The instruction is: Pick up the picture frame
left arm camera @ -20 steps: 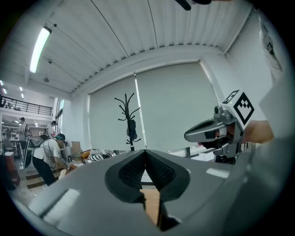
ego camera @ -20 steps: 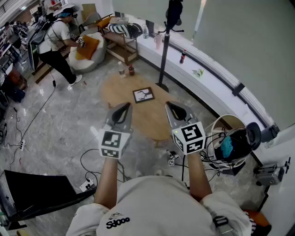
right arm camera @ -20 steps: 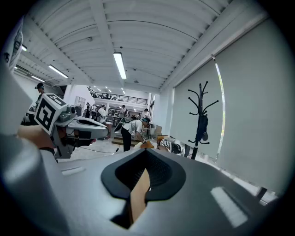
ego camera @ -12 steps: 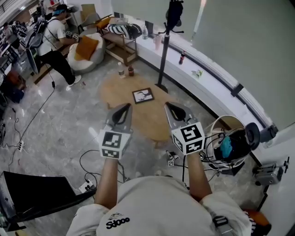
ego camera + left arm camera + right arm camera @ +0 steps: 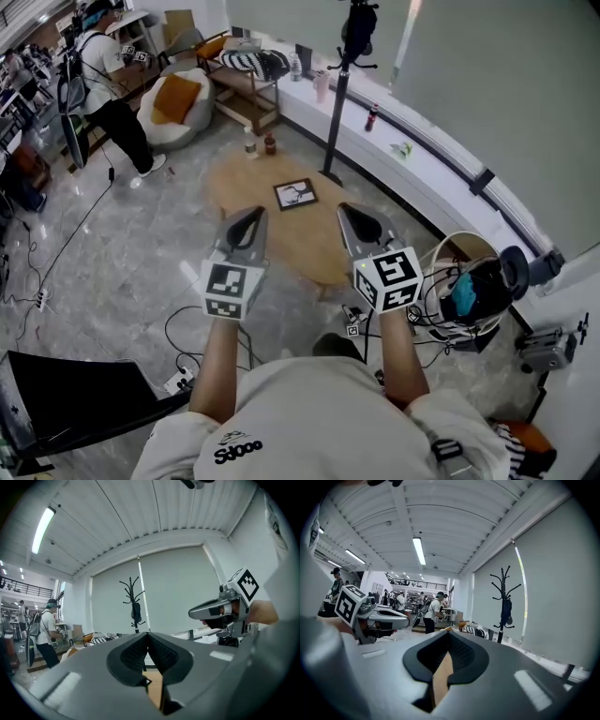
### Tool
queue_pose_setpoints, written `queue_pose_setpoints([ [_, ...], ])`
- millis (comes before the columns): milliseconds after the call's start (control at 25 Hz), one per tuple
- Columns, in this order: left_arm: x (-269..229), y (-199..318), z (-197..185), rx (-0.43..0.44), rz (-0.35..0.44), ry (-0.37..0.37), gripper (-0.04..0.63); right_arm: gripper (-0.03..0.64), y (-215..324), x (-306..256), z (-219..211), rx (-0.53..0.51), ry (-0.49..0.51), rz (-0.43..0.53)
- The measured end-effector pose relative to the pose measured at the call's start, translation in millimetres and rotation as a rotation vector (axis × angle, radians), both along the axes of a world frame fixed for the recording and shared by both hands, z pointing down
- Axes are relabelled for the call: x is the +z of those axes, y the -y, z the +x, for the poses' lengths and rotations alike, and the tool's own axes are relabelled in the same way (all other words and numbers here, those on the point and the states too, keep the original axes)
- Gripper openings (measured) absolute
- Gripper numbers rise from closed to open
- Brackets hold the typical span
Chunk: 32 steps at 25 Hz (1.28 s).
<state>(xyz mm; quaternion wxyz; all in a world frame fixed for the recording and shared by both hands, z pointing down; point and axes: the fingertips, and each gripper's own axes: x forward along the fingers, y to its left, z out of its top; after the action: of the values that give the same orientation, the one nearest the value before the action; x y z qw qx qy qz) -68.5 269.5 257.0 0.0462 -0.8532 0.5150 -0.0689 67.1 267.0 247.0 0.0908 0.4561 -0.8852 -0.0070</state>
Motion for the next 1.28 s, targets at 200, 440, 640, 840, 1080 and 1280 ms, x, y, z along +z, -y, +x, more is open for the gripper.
queue_pose_setpoints([
  [200,2,-1,-18,-0.002,-0.005,-0.002,0.011,0.003,-4,-2,-14,0.006,0.038,-0.017],
  [440,3,15,-29,-0.004,-0.006,-0.005,0.011,0.003,14,5,-19,0.018,0.015,-0.051],
  [640,19,45,-34,-0.005,-0.029,0.005,0.011,0.003,42,17,-23,0.018,0.004,-0.061],
  [840,23,99,-35,-0.006,-0.028,0.023,0.011,0.003,95,22,-25,-0.001,0.011,-0.062],
  [1080,12,171,-29,0.002,-0.025,0.023,0.011,0.005,166,15,-32,-0.060,0.007,-0.051],
  [1280,20,231,-20,0.002,-0.056,0.029,0.011,0.005,224,20,-23,-0.061,-0.014,-0.076],
])
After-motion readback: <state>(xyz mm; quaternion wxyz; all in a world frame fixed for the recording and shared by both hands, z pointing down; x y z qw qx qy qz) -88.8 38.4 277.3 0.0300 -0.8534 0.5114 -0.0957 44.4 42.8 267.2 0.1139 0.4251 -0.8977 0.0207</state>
